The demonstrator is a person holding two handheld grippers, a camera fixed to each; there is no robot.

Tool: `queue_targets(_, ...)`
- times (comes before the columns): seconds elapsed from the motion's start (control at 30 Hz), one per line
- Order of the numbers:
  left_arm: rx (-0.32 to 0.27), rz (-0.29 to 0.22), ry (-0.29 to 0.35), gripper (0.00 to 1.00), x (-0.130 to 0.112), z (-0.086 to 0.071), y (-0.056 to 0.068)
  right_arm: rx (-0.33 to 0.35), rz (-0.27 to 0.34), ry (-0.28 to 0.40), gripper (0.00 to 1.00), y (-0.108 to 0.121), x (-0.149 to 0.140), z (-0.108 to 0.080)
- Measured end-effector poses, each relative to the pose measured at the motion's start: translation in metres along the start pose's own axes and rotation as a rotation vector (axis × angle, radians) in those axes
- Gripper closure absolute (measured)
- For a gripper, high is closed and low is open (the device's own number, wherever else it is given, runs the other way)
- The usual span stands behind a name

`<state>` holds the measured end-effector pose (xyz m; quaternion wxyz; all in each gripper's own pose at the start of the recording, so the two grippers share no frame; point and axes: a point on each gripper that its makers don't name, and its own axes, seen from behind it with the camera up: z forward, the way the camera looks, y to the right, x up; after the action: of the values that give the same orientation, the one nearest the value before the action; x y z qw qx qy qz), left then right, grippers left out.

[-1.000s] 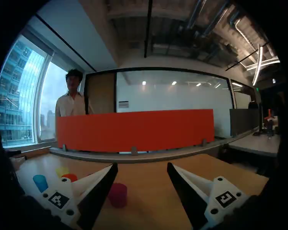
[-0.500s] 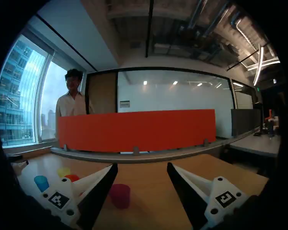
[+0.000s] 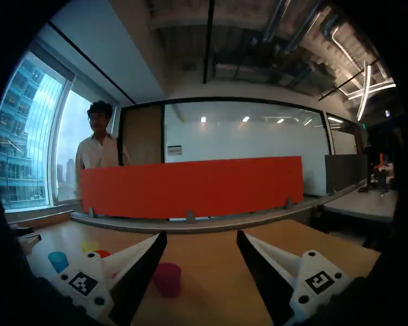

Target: Pour water

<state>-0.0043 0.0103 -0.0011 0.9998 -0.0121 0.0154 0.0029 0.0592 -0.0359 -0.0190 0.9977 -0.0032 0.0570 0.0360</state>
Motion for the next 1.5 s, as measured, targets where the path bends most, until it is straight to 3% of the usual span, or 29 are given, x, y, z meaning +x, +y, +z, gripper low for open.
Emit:
queue_targets(0.57,-0.003,0.001,-0.003,0.0,-0.001,0.001,0.0,0.018,-0.05,0.013,0.01,-0.004,-0.002,-0.001)
queue_targets(0.9,-0.003,0.002,-0.003,0.0,-0.002,0.002,-0.001,0.013,-0.084,0.01,0.01,0.009,-0.012,0.005)
queue_targets(1.2,-0.004,0.003,-0.003,0.0,-0.001,0.001,-0.001,0.045,-0.06,-0.006,0.01,0.005,-0.041,0.018)
queue_targets(1.5,-0.004,0.003,-0.003,0.0,-0.002,0.001,-0.001,0.003,-0.081,-0.041,0.01,0.032,-0.071,0.009)
